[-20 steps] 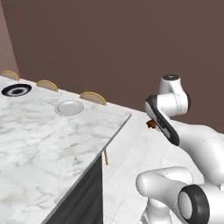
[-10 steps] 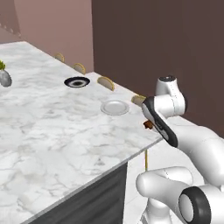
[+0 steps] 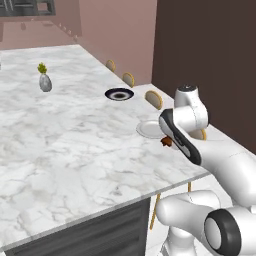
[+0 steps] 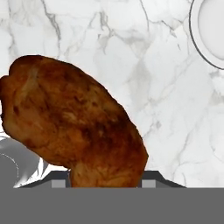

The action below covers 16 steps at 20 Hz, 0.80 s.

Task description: Take the chicken drumsticks from the pan and place one on each plate on the dining counter.

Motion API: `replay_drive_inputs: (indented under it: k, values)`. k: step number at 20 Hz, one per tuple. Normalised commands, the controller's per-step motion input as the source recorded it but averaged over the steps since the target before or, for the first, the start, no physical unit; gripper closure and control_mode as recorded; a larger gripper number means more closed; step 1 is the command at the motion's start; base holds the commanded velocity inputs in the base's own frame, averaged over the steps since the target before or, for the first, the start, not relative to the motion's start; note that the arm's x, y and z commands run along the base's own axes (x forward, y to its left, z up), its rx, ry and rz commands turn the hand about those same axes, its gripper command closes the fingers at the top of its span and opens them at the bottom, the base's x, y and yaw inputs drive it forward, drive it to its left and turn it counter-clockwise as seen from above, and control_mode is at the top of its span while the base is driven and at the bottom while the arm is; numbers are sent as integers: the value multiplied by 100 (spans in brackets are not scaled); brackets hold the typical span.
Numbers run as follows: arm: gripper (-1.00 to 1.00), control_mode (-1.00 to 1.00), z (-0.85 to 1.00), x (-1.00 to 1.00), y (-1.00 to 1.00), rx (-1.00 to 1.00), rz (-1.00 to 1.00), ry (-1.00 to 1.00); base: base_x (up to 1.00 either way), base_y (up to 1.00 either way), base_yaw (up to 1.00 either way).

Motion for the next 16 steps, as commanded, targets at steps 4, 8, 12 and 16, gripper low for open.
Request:
replay_drive_inputs:
  k: [4, 8, 12, 16]
  values:
    - [100, 100, 0, 0, 0, 0, 0, 0, 1, -2, 0]
    - [100, 100, 0, 0, 0, 0, 0, 0, 0, 0, 0]
    - [100, 100, 0, 0, 0, 0, 0, 0, 0, 0, 0]
    - [100, 100, 0, 0, 0, 0, 0, 0, 3, 0, 0]
